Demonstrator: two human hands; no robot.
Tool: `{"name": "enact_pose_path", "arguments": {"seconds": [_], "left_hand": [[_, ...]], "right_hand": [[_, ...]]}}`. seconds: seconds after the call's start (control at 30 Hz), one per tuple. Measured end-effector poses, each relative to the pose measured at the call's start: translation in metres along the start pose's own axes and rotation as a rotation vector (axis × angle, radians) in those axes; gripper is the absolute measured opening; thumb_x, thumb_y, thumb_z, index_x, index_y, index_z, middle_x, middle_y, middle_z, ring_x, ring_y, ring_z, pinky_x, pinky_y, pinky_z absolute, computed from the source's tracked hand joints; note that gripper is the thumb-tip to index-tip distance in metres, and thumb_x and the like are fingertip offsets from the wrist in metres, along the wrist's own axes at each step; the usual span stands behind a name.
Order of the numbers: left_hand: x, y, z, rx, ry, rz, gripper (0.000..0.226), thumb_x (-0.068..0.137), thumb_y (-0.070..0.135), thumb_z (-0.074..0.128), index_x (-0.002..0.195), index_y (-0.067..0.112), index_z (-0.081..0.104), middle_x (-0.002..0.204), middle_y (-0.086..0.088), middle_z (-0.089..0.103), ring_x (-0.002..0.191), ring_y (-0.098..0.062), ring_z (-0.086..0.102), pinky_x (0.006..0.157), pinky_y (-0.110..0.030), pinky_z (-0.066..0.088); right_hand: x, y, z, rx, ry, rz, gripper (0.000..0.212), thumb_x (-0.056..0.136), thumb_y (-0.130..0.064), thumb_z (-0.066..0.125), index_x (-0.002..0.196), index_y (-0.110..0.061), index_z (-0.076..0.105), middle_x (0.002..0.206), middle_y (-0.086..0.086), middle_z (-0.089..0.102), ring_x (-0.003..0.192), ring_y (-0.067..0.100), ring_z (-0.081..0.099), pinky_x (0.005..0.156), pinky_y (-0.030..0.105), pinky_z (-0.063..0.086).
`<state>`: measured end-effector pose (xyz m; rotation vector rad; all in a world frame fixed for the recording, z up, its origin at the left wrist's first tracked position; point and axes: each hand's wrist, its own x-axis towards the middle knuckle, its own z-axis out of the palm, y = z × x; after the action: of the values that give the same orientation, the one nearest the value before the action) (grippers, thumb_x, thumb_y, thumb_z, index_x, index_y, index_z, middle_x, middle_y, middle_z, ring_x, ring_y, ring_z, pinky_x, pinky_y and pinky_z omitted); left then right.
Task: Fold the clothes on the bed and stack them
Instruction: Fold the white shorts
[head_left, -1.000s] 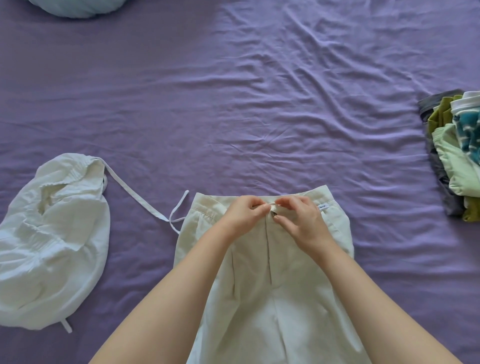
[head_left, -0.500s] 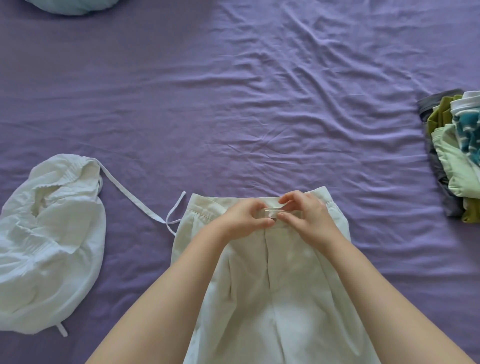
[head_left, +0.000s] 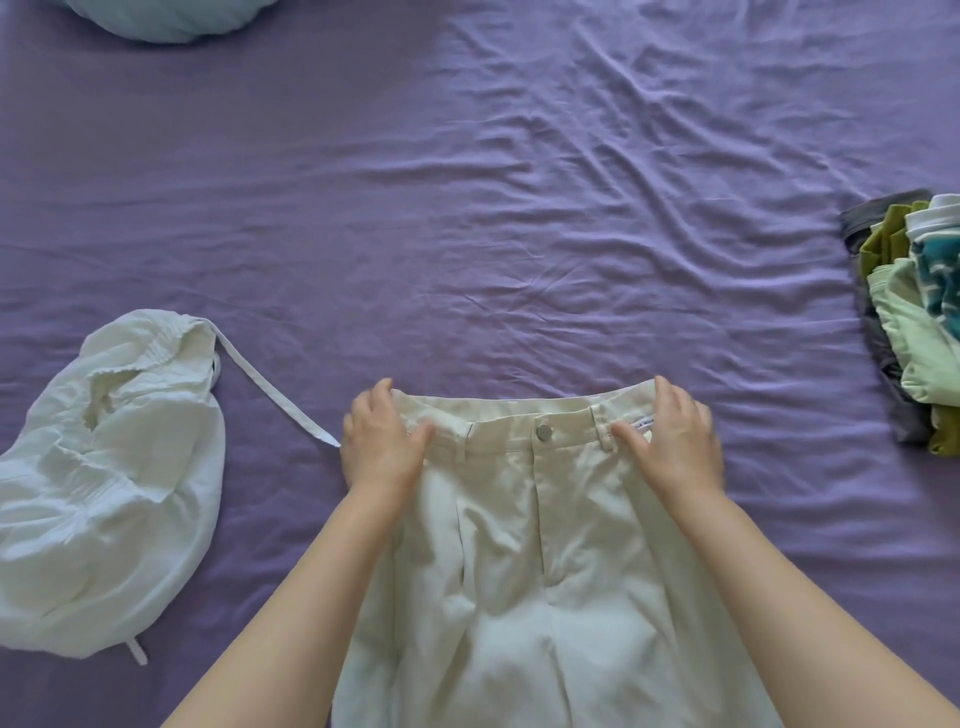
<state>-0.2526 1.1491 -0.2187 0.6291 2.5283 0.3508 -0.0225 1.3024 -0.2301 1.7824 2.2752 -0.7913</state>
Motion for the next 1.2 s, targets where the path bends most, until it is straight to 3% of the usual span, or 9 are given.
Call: {"name": "enact_pose_path", "arguments": {"seconds": [0.13, 0.33, 0.47, 0.67, 0.8, 0.9, 1.03, 1.1, 1.2], "left_hand": [[-0.005, -0.007, 0.001, -0.055, -0.055, -0.178, 0.075, 0.081, 0.038, 0.069, 0.143, 0.016, 0.032, 0.133, -0.006, 0.052, 0.125, -0.028, 0.047, 0.1, -0.043, 0.034], [-0.024, -0.015, -0.026, -0.281, -0.086, -0.168, 0.024, 0.087, 0.035, 0.064, 0.08, 0.015, 0.052, 0.073, 0.005, 0.055, 0.084, -0.024, 0.056, 0.069, -0.031, 0.042], [-0.057, -0.013, -0.059, -0.221, 0.012, -0.093, 0.035, 0.09, 0.046, 0.059, 0.096, 0.012, 0.052, 0.087, 0.003, 0.059, 0.088, -0.024, 0.054, 0.077, -0.038, 0.043], [-0.117, 0.022, -0.141, -0.407, 0.166, 0.08, 0.044, 0.084, 0.057, 0.062, 0.085, 0.013, 0.056, 0.078, 0.003, 0.06, 0.077, -0.023, 0.054, 0.073, -0.04, 0.045], [-0.162, 0.052, -0.2, -0.538, 0.184, 0.236, 0.041, 0.084, 0.052, 0.064, 0.079, 0.011, 0.061, 0.068, 0.006, 0.057, 0.062, -0.015, 0.048, 0.06, -0.03, 0.04], [-0.194, 0.071, -0.241, -0.58, 0.156, 0.324, 0.031, 0.083, 0.042, 0.069, 0.077, 0.013, 0.064, 0.071, 0.003, 0.061, 0.063, -0.014, 0.051, 0.057, -0.023, 0.041], [-0.232, 0.097, -0.29, -0.57, 0.28, 0.429, 0.031, 0.079, 0.026, 0.077, 0.093, 0.004, 0.06, 0.086, -0.008, 0.065, 0.074, -0.018, 0.054, 0.07, -0.032, 0.045], [-0.251, 0.109, -0.312, -0.54, 0.384, 0.452, 0.031, 0.077, 0.027, 0.079, 0.089, 0.008, 0.057, 0.078, 0.002, 0.061, 0.067, -0.01, 0.053, 0.058, -0.014, 0.04], [-0.275, 0.122, -0.34, -0.5, 0.485, 0.558, 0.033, 0.08, 0.026, 0.076, 0.067, 0.017, 0.048, 0.06, 0.01, 0.047, 0.054, -0.005, 0.038, 0.051, -0.014, 0.034]], "right_hand": [[-0.004, -0.005, -0.002, 0.057, 0.031, 0.132, 0.077, 0.081, -0.039, 0.071, 0.139, -0.004, 0.035, 0.13, 0.021, 0.05, 0.122, 0.037, 0.044, 0.095, 0.042, 0.037], [-0.017, 0.004, -0.027, 0.324, -0.009, 0.129, 0.028, 0.081, -0.028, 0.069, 0.097, -0.013, 0.053, 0.099, 0.01, 0.059, 0.095, 0.031, 0.055, 0.07, 0.035, 0.039], [-0.041, 0.004, -0.06, 0.464, 0.109, -0.017, 0.022, 0.081, -0.023, 0.072, 0.085, -0.016, 0.052, 0.082, 0.0, 0.059, 0.078, 0.023, 0.053, 0.06, 0.032, 0.033], [-0.085, 0.0, -0.152, 0.638, 0.211, -0.195, 0.024, 0.08, -0.028, 0.074, 0.084, -0.011, 0.058, 0.079, 0.001, 0.063, 0.074, 0.023, 0.057, 0.065, 0.037, 0.042], [-0.12, -0.003, -0.227, 0.704, 0.298, -0.365, 0.029, 0.081, -0.027, 0.073, 0.064, -0.022, 0.05, 0.054, -0.015, 0.056, 0.05, 0.002, 0.046, 0.05, 0.016, 0.036], [-0.142, -0.005, -0.275, 0.727, 0.337, -0.403, 0.023, 0.081, -0.029, 0.074, 0.071, -0.016, 0.057, 0.059, -0.008, 0.055, 0.056, 0.012, 0.046, 0.058, 0.032, 0.04], [-0.172, -0.013, -0.33, 0.726, 0.39, -0.471, 0.02, 0.081, -0.028, 0.073, 0.071, -0.017, 0.058, 0.059, -0.008, 0.054, 0.055, 0.011, 0.045, 0.056, 0.03, 0.04], [-0.184, -0.019, -0.355, 0.739, 0.421, -0.477, 0.024, 0.082, -0.027, 0.072, 0.072, -0.015, 0.053, 0.062, -0.002, 0.051, 0.062, 0.018, 0.043, 0.06, 0.035, 0.038], [-0.206, -0.029, -0.388, 0.734, 0.5, -0.532, 0.043, 0.085, -0.025, 0.069, 0.064, -0.018, 0.032, 0.056, -0.002, 0.038, 0.06, 0.021, 0.037, 0.061, 0.036, 0.03]]}}
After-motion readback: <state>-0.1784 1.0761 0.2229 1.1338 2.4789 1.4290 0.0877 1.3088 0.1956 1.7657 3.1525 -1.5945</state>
